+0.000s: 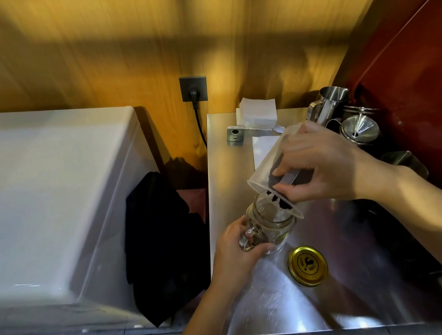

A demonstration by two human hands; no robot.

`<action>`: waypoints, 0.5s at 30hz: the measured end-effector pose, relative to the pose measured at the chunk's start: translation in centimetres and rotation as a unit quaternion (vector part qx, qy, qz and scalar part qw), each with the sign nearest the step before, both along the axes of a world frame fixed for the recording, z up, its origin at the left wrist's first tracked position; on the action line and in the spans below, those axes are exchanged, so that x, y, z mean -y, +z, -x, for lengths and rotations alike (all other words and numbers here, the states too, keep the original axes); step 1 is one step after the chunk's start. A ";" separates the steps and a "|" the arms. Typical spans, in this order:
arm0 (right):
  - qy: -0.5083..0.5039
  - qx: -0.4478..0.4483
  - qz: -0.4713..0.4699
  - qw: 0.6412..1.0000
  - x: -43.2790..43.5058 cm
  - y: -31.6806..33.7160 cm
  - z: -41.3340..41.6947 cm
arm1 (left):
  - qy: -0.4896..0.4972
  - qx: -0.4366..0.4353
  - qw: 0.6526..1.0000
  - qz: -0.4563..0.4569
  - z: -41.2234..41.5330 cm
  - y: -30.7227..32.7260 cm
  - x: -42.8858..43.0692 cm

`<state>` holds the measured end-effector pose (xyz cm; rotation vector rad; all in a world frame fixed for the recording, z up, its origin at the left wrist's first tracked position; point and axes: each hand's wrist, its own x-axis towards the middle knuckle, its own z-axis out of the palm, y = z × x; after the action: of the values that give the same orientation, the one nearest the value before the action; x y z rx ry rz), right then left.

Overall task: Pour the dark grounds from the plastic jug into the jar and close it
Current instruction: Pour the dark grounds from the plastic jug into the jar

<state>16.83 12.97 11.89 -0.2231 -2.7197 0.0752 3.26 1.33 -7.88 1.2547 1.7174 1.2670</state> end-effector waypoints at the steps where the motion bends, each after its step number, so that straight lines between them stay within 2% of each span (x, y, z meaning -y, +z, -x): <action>1: 0.001 -0.002 -0.001 1.000 0.1 0.0 0.0 | -0.001 0.000 1.000 0.003 0.0 0.0 0.0; 15: 0.010 -0.022 -0.010 1.000 0.1 -0.3 -0.1 | 0.006 -0.020 1.000 0.015 -0.2 -0.3 0.0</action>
<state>16.88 12.87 11.61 -0.1861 -2.6772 0.0579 3.42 1.33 -8.17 1.2621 1.7670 1.2271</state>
